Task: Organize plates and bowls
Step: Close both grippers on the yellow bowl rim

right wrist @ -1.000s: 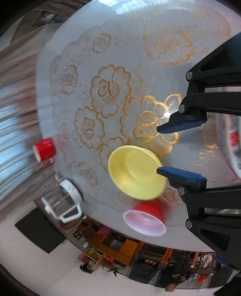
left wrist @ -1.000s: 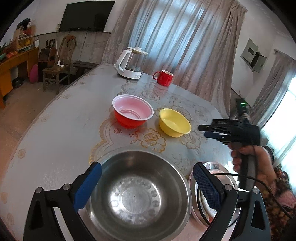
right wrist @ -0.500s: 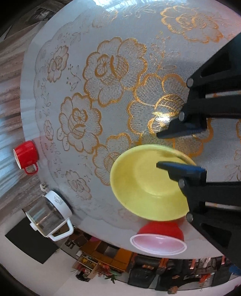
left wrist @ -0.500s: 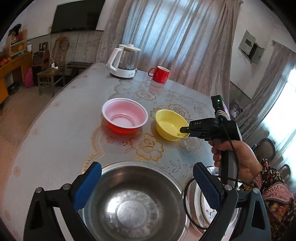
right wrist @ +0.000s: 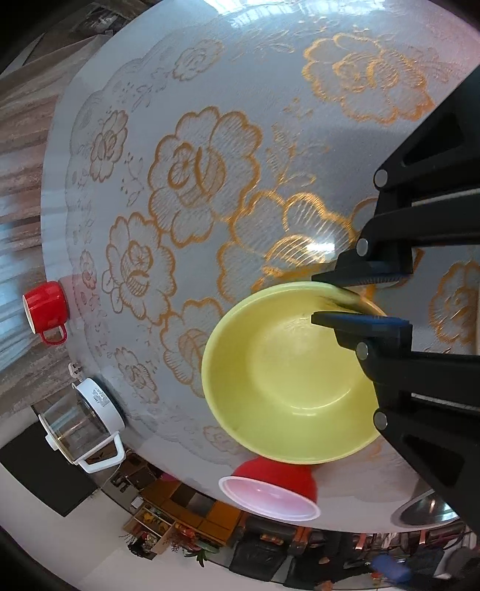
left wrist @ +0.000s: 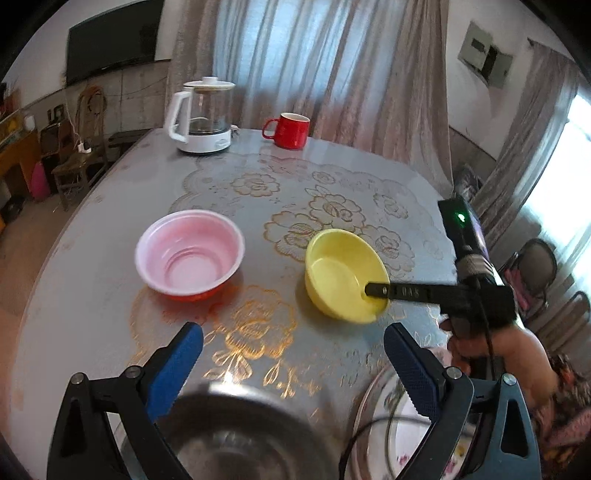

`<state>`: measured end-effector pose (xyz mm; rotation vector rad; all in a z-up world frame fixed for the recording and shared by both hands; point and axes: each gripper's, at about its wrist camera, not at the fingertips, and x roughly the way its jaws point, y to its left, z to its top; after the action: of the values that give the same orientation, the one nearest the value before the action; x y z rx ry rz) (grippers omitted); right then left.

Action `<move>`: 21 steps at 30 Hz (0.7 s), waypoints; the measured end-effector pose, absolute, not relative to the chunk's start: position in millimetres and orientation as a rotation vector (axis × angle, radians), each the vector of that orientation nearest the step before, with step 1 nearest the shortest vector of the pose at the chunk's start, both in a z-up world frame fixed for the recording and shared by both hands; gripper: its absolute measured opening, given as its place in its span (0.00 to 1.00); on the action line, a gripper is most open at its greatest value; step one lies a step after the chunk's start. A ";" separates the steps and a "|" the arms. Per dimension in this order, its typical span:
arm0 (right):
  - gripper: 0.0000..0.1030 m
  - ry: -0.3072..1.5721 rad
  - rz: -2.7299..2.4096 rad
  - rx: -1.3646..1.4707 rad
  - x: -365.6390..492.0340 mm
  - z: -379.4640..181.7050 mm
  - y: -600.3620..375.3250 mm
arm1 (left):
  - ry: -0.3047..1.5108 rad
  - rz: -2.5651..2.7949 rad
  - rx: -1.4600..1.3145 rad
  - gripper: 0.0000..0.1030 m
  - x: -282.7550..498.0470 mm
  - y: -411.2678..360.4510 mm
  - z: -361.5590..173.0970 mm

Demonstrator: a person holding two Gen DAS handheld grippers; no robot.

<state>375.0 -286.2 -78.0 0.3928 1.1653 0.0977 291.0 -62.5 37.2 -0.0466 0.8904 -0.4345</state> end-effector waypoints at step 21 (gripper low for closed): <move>0.12 1.147 0.133 0.385 359.8 -78.1 -291.0 | 1.112 -0.433 0.031 0.17 368.2 -130.9 -30.8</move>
<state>359.8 -291.0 -78.1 0.3847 1.1473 0.1327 368.2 -130.9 -30.8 0.0313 1.1117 -0.4327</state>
